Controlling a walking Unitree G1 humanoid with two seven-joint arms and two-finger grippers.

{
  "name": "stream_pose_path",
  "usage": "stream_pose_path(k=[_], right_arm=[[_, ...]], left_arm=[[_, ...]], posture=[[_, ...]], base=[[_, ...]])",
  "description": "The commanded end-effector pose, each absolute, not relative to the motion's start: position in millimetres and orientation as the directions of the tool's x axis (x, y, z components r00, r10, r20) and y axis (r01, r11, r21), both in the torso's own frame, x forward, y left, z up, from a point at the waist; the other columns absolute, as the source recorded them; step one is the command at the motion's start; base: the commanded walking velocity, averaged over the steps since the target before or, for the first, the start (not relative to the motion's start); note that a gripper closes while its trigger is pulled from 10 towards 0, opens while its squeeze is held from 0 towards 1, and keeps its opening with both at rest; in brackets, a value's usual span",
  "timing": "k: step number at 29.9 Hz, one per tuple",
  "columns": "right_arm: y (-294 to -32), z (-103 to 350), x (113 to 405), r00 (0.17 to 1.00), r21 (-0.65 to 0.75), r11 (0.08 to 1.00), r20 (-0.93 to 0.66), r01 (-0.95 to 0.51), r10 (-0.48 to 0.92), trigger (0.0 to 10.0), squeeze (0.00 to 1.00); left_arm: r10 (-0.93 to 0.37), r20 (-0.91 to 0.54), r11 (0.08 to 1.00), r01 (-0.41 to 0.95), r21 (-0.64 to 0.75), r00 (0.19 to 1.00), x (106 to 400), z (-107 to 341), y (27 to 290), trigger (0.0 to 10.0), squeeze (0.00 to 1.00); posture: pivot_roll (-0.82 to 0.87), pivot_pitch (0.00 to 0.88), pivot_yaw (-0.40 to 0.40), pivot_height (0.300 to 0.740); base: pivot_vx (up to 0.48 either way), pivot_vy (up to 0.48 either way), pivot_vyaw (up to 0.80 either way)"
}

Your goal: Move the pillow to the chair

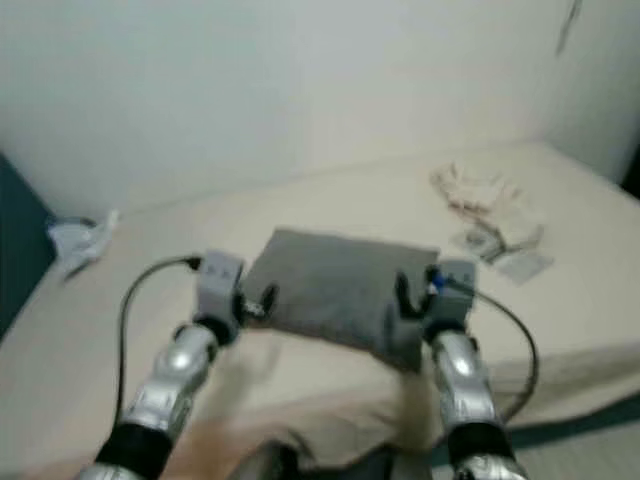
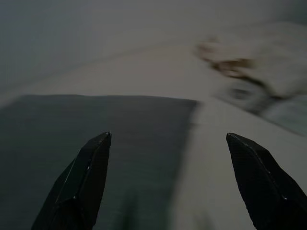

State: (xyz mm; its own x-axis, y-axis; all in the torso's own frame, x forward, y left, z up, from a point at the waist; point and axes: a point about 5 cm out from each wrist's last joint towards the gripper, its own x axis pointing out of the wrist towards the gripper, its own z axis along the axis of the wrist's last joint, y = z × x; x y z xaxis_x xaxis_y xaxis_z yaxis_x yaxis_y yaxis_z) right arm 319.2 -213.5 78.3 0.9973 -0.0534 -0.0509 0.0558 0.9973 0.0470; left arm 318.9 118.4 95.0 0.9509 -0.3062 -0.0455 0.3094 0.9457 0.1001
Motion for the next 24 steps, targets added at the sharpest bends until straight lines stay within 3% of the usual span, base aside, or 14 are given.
stream_pose_path(k=[1,16,17,18,19,20,23,24], right_arm=[[-211.5,77.9,319.9,0.997,0.071,0.996,-0.050,0.054,-0.051,10.0,0.00],[-220.2,83.2,326.0,0.998,0.107,0.993,-0.050,0.047,-0.041,10.0,0.00],[-221.1,84.6,327.6,0.998,0.124,0.991,-0.052,0.042,-0.036,10.0,0.75],[-221.6,85.8,329.2,0.998,0.153,0.988,-0.051,0.033,-0.025,10.0,1.00],[-221.6,85.8,329.2,0.998,0.153,0.988,-0.051,0.033,-0.025,10.0,1.00],[-223.8,87.6,333.0,0.998,0.203,0.979,-0.062,0.025,-0.013,10.0,1.00],[-227.1,92.6,336.8,0.999,0.220,0.975,-0.052,0.026,-0.015,10.0,1.00],[-231.3,99.8,343.1,0.999,0.238,0.971,-0.053,0.023,-0.011,10.0,1.00]], left_arm=[[-0.302,-0.076,0.943,0.310,0.122,0.950,319.9,92.6,124.9,10.0,0.00],[-0.299,-0.124,0.938,0.315,0.145,0.946,328.9,96.0,121.1,10.0,0.00],[-0.293,-0.135,0.940,0.311,0.140,0.946,331.8,96.7,121.3,10.0,0.00],[-0.304,-0.137,0.940,0.320,0.120,0.943,334.6,98.5,120.5,10.0,0.00],[-0.304,-0.137,0.940,0.320,0.120,0.943,334.6,98.5,120.5,10.0,0.00],[-0.319,-0.142,0.938,0.334,0.098,0.937,341.6,103.7,120.2,10.0,1.00],[-0.336,-0.144,0.936,0.347,0.058,0.931,347.8,108.8,120.7,10.0,1.00],[-0.311,-0.160,0.949,0.316,0.001,0.937,357.7,114.4,127.8,10.0,1.00]], posture=[[-0.01,0.058,0.079,0.630],[0.00,0.077,0.086,0.630],[0.01,0.085,0.087,0.630],[0.01,0.089,0.088,0.630],[0.01,0.089,0.088,0.630],[0.02,0.107,0.092,0.630],[0.03,0.127,0.095,0.630],[0.04,0.194,0.103,0.630]], base=[[0.000,0.000,0.00],[0.000,0.000,0.00],[0.000,0.000,0.00],[0.000,0.000,0.00],[0.000,0.000,0.00],[0.000,0.000,0.00],[0.000,0.000,0.00],[0.000,0.000,0.00]])
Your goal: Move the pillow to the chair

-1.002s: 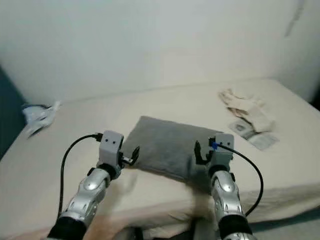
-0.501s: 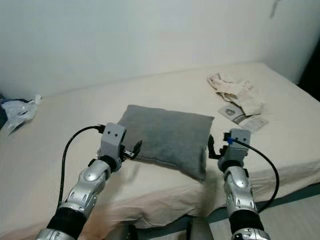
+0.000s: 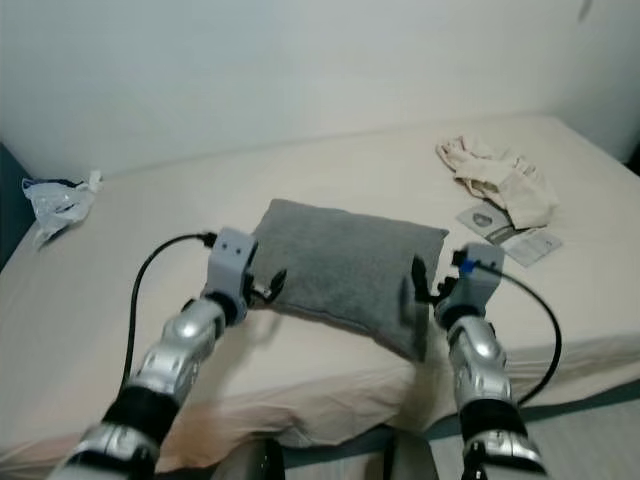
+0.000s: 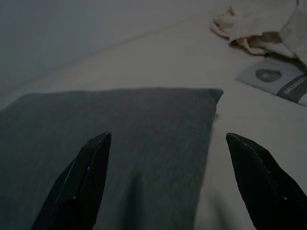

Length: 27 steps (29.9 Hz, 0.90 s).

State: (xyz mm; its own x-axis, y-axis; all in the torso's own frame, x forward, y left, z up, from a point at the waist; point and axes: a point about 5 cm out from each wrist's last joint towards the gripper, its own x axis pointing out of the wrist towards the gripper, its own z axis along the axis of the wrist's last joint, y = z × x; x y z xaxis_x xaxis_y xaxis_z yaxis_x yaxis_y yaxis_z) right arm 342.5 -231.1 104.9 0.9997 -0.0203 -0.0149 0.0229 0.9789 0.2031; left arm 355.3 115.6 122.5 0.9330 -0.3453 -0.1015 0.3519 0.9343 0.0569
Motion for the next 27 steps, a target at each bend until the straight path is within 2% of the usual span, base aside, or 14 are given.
stream_pose_path(k=[1,2,5,9,17,18,20,21,22,23,24,27], right_arm=[[-232.8,102.1,345.4,0.998,0.242,0.970,-0.058,0.022,-0.008,10.0,1.00],[-234.5,104.3,348.0,0.997,0.232,0.973,-0.071,0.018,-0.001,10.0,1.00],[-241.8,111.0,353.6,0.993,0.082,0.997,-0.119,-0.009,0.019,10.0,1.00],[-254.1,125.2,358.2,0.990,-0.058,0.996,-0.130,-0.061,0.053,10.0,1.00],[-273.8,132.3,359.4,0.991,0.125,0.990,-0.125,0.062,-0.047,10.0,1.00],[-273.5,126.0,359.3,0.986,0.196,0.977,-0.157,0.087,-0.057,10.0,1.00],[-272.7,123.6,359.4,0.984,0.219,0.971,-0.170,0.095,-0.058,10.0,1.00],[-269.6,119.0,359.3,0.980,0.254,0.962,-0.193,0.097,-0.048,10.0,1.00],[-266.6,114.5,359.4,0.975,0.284,0.953,-0.218,0.108,-0.046,10.0,0.14],[-264.4,111.8,359.5,0.971,0.303,0.946,-0.233,0.116,-0.044,10.0,0.14],[-262.2,110.0,359.8,0.970,0.328,0.937,-0.240,0.121,-0.041,10.0,0.00],[-255.8,108.5,361.6,0.970,0.360,0.925,-0.241,0.121,-0.033,10.0,0.00]], left_arm=[[-0.303,-0.169,0.952,0.304,-0.021,0.938,361.1,115.9,130.5,10.0,1.00],[-0.280,-0.187,0.960,0.279,-0.033,0.942,364.7,117.0,134.9,10.0,1.00],[-0.224,-0.231,0.975,0.218,-0.051,0.947,371.4,118.4,146.2,10.0,1.00],[-0.190,-0.214,0.982,0.179,-0.067,0.958,379.8,128.0,153.0,10.0,1.00],[-0.123,-0.219,0.985,0.092,-0.149,0.968,389.7,138.5,166.8,10.0,1.00],[-0.147,-0.281,0.970,0.082,-0.231,0.948,389.6,131.5,167.3,10.0,1.00],[-0.162,-0.304,0.963,0.082,-0.257,0.939,389.1,128.6,166.3,10.0,1.00],[-0.180,-0.343,0.952,0.076,-0.295,0.922,387.4,122.8,163.0,10.0,0.73],[-0.202,-0.395,0.951,0.084,-0.297,0.896,384.8,115.4,157.7,10.0,0.00],[-0.214,-0.429,0.952,0.089,-0.294,0.878,382.9,110.7,154.3,10.0,0.00],[-0.224,-0.448,0.956,0.107,-0.272,0.865,381.5,107.4,150.8,10.0,0.00],[-0.238,-0.455,0.965,0.155,-0.211,0.858,380.7,104.7,143.0,10.0,0.00]], posture=[[0.04,0.194,0.103,0.630],[0.03,0.225,0.107,0.630],[0.03,0.275,0.104,0.630],[0.03,0.346,0.064,0.630],[0.03,0.377,0.042,0.630],[0.03,0.384,0.046,0.630],[0.03,0.386,0.047,0.630],[0.03,0.388,0.049,0.630],[0.03,0.390,0.051,0.630],[0.03,0.390,0.052,0.630],[0.03,0.390,0.052,0.630],[0.04,0.393,0.058,0.630]], base=[[0.000,0.000,0.00],[0.000,0.000,0.00],[0.000,0.000,0.00],[0.000,0.000,0.00],[0.000,0.000,0.00],[0.000,0.000,0.00],[0.000,0.000,0.00],[0.000,0.000,0.00],[0.000,0.000,0.00],[0.000,0.000,0.00],[0.000,0.000,0.00],[0.000,0.000,0.00]])
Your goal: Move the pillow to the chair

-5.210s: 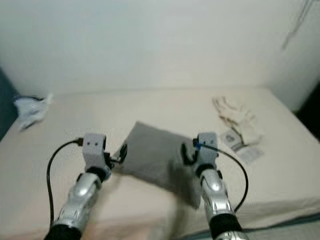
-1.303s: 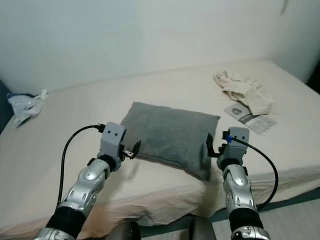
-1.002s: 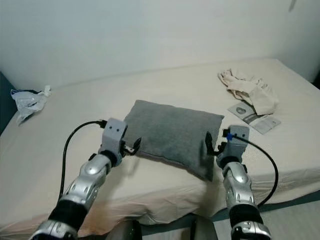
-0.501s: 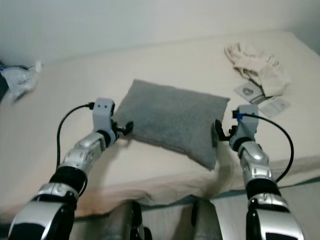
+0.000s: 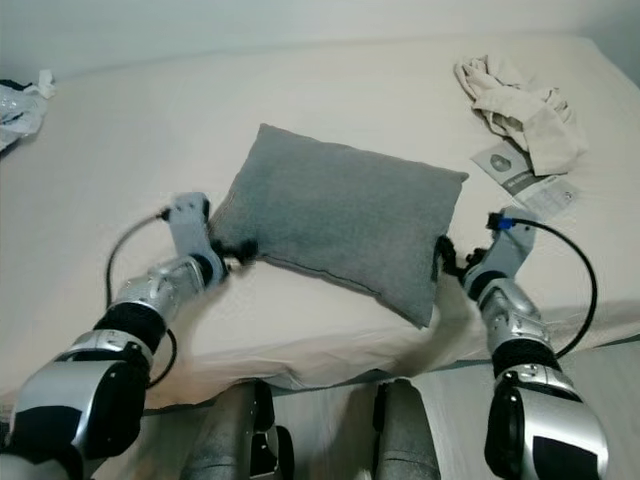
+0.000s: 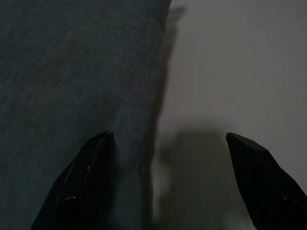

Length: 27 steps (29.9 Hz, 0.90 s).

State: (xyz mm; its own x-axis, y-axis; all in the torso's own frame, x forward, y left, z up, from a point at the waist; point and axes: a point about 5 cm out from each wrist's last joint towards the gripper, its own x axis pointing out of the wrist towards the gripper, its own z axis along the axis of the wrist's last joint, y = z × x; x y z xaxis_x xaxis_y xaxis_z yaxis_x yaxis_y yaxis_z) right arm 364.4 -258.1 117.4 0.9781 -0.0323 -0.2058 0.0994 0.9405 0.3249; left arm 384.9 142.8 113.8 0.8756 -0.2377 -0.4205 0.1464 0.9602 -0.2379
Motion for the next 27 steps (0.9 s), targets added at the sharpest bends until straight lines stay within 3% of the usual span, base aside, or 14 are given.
stream_pose_path(k=[1,7,12,15,27], right_arm=[[-249.3,108.3,363.6,0.972,0.389,0.915,-0.233,0.106,-0.013,10.0,0.00],[-230.5,116.1,371.4,0.986,0.478,0.878,-0.156,0.019,0.063,10.0,0.00],[-215.9,130.3,378.7,0.991,0.511,0.855,-0.029,-0.094,0.127,10.0,0.00],[-212.1,130.5,379.0,0.989,0.536,0.835,-0.012,-0.121,0.151,10.0,0.00],[-189.7,115.0,376.4,0.961,0.554,0.815,-0.091,-0.168,0.260,10.0,0.00]], left_arm=[[-0.253,-0.457,0.963,0.176,-0.204,0.853,380.1,103.3,136.6,10.0,0.00],[-0.333,-0.426,0.931,0.222,-0.290,0.841,380.1,105.3,117.5,10.0,0.00],[-0.385,-0.319,0.811,0.152,-0.565,0.866,384.9,118.6,97.4,10.0,0.00],[-0.392,-0.270,0.751,0.136,-0.647,0.879,385.9,122.2,94.2,10.0,0.00],[-0.392,-0.243,0.634,0.069,-0.771,0.887,382.1,116.3,86.8,10.0,0.00]], posture=[[0.05,0.394,0.059,0.630],[0.05,0.392,0.070,0.630],[0.07,0.395,0.080,0.630],[0.07,0.398,0.088,0.630],[0.07,0.394,0.093,0.630]], base=[[0.000,0.000,0.00],[0.000,0.000,0.00],[0.000,0.000,0.00],[0.000,0.000,0.00],[0.000,0.000,0.00]])
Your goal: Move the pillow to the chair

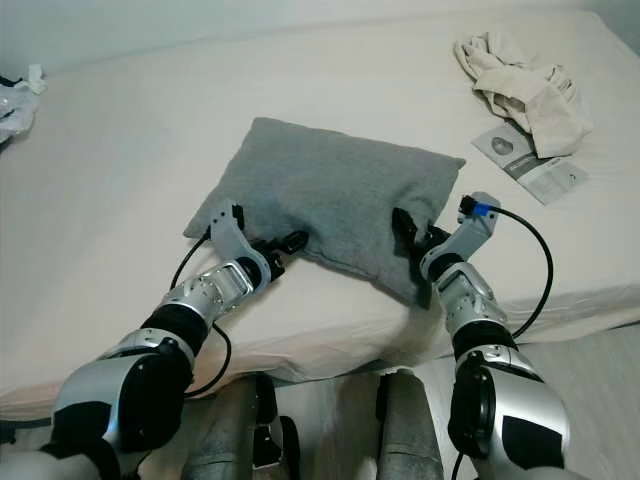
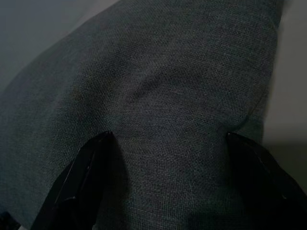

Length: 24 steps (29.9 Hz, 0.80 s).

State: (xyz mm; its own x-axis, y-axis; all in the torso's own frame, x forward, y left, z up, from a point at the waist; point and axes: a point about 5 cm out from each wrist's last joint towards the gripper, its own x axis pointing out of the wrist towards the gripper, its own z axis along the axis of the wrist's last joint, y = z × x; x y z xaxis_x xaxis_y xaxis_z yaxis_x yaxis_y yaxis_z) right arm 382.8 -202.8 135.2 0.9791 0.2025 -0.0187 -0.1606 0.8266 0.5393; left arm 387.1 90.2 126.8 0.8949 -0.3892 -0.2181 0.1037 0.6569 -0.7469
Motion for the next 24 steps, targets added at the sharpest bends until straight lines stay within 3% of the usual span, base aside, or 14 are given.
stream_pose_path(k=[1,2,3,4,5,6,8,9,24], right_arm=[[-189.4,113.7,375.7,0.961,0.555,0.815,-0.093,-0.167,0.260,10.0,0.00],[-189.8,112.7,375.1,0.963,0.561,0.811,-0.089,-0.164,0.256,10.0,0.00],[-190.5,111.6,374.4,0.964,0.569,0.807,-0.087,-0.158,0.250,8.1,0.00],[-191.3,110.9,373.9,0.966,0.573,0.805,-0.084,-0.154,0.245,3.7,0.00],[-191.3,110.9,373.9,0.966,0.573,0.805,-0.084,-0.154,0.245,3.7,0.00],[-192.3,110.3,373.3,0.968,0.584,0.798,-0.077,-0.151,0.239,0.0,0.00],[-192.8,111.2,373.4,0.970,0.591,0.792,-0.067,-0.152,0.235,0.0,0.00],[-192.9,112.0,373.7,0.970,0.595,0.789,-0.062,-0.154,0.236,0.0,0.00],[-192.0,127.3,379.3,0.966,0.581,0.784,0.014,-0.217,0.257,0.0,0.00]], left_arm=[[-0.384,-0.235,0.622,0.062,-0.781,0.893,382.4,117.1,86.1,10.0,0.00],[-0.379,-0.211,0.601,0.067,-0.796,0.901,383.1,119.5,84.3,10.0,0.00],[-0.375,-0.192,0.583,0.069,-0.810,0.907,383.6,121.3,82.5,9.2,0.00],[-0.373,-0.173,0.570,0.078,-0.818,0.912,383.9,123.3,79.9,6.3,0.00],[-0.373,-0.173,0.570,0.078,-0.818,0.912,383.9,123.3,79.9,6.3,0.00],[-0.386,-0.153,0.559,0.099,-0.824,0.910,383.4,125.1,73.4,3.7,0.00],[-0.395,-0.139,0.556,0.116,-0.823,0.908,382.8,126.3,68.7,1.8,0.00],[-0.399,-0.137,0.551,0.118,-0.826,0.907,382.5,126.5,67.0,0.0,0.00],[-0.417,-0.084,0.531,0.167,-0.830,0.905,382.8,132.5,60.3,0.0,0.00]], posture=[[0.07,0.395,0.094,0.630],[0.07,0.395,0.095,0.630],[0.07,0.394,0.096,0.630],[0.07,0.393,0.096,0.630],[0.07,0.393,0.096,0.630],[0.07,0.393,0.096,0.630],[0.07,0.393,0.096,0.630],[0.07,0.396,0.098,0.630],[0.06,0.371,0.086,0.630]], base=[[0.000,0.000,0.00],[0.000,0.000,0.00],[0.000,0.000,0.00],[0.000,0.000,0.00],[0.000,0.000,0.00],[0.000,0.000,0.00],[0.000,0.000,0.00],[0.000,0.000,0.00],[0.000,0.000,0.00]])
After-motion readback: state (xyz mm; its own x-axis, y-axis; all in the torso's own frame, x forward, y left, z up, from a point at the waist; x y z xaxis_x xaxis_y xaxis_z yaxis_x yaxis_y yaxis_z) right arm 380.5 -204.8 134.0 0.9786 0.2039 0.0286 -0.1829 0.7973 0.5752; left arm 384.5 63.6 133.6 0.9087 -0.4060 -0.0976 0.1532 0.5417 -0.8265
